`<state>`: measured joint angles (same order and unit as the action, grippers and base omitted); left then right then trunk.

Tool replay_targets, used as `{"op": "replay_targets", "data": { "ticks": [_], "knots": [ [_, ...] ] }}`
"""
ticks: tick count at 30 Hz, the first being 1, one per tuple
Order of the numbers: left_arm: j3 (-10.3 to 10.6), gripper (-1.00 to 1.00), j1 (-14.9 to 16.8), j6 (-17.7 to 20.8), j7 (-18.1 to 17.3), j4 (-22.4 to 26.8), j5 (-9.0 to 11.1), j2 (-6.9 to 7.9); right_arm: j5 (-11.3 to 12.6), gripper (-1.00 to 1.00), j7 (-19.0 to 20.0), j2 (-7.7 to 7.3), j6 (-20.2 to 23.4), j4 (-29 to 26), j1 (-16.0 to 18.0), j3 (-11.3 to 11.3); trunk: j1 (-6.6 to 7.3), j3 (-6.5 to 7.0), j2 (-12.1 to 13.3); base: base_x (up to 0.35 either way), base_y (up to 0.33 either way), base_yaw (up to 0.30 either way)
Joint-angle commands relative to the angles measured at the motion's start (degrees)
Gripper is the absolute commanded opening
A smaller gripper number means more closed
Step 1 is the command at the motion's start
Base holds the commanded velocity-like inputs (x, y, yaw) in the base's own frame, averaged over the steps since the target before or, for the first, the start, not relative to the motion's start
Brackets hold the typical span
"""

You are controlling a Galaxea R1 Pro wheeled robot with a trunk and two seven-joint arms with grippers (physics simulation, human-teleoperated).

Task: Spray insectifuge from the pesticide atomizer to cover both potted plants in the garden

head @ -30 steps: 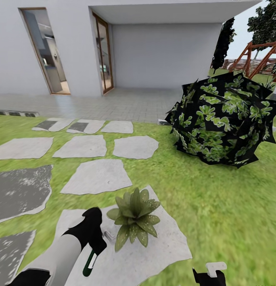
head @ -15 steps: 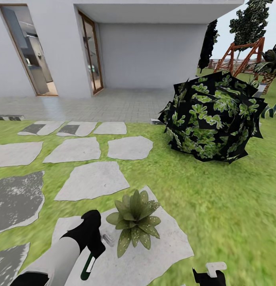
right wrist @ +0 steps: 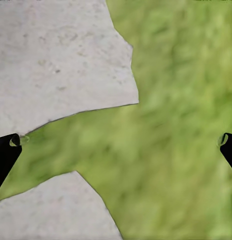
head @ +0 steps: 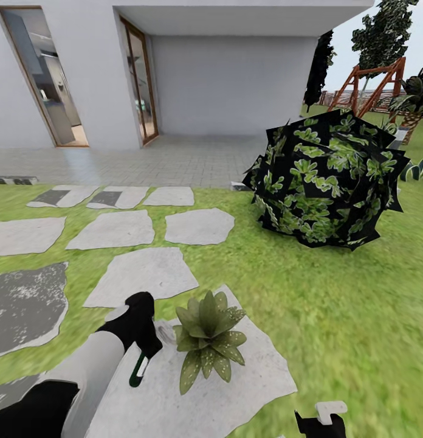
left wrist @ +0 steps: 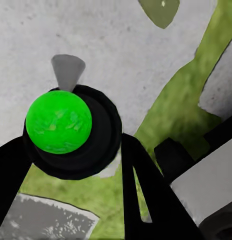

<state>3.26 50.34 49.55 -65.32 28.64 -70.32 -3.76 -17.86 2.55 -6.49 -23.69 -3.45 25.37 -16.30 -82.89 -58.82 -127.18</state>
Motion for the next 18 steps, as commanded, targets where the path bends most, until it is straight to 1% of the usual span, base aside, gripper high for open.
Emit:
{"op": "replay_targets", "data": {
  "ticks": [1, 2, 3, 4, 5, 6, 10, 18],
  "knots": [
    [0.07, -1.0, 0.47, 0.4, -1.71, 0.13, -2.05, -0.07, -0.26, 1.0, 0.27, -0.01, -0.21, 0.03, 0.03, -0.49, 0.01, -0.06, -0.02, 0.0, 0.0, 0.0],
    [0.08, -1.0, 0.63, 0.39, -2.5, 0.29, -3.38, -0.17, -0.27, 1.0, 0.27, -0.01, -0.21, 0.03, 0.03, -0.49, 0.01, -0.06, -0.02, 0.0, 0.0, 0.0],
    [0.05, -1.0, 0.81, 0.38, -3.87, 0.5, -5.6, -0.33, -0.27, 1.0, 0.27, -0.04, -0.21, 0.02, 0.03, -0.49, 0.01, -0.06, -0.02, 0.0, 0.0, 0.0],
    [0.03, -1.0, 0.94, 0.38, -4.93, 0.58, -6.98, -0.41, -0.26, 1.0, 0.27, -0.06, -0.22, 0.02, 0.03, -0.49, 0.01, -0.06, -0.02, 0.0, 0.0, 0.0],
    [0.0, -1.0, 1.13, 0.32, -7.2, 0.69, -8.93, -0.49, -0.25, 1.0, 0.27, -0.08, -0.22, 0.02, 0.03, -0.49, 0.01, -0.06, -0.02, 0.0, 0.0, 0.0],
    [0.0, -1.0, 1.2, 0.29, -8.77, 0.77, -9.67, -0.54, -0.26, 1.0, 0.27, -0.09, -0.22, 0.02, 0.03, -0.49, 0.01, -0.06, -0.02, 0.0, 0.0, 0.0],
    [-0.05, -1.0, 1.21, 0.13, -10.77, 0.88, -10.35, -0.94, -0.32, 1.0, 0.27, -0.16, -0.22, 0.07, 0.03, -0.49, 0.01, -0.06, -0.02, 0.0, 0.0, 0.0],
    [0.07, -1.0, 0.66, 0.15, -10.97, 0.69, -10.43, -0.87, -0.27, 1.0, 0.27, -0.13, -0.22, 0.01, 0.03, -0.49, 0.01, -0.06, -0.02, 0.0, 0.0, 0.0]
  ]
}}
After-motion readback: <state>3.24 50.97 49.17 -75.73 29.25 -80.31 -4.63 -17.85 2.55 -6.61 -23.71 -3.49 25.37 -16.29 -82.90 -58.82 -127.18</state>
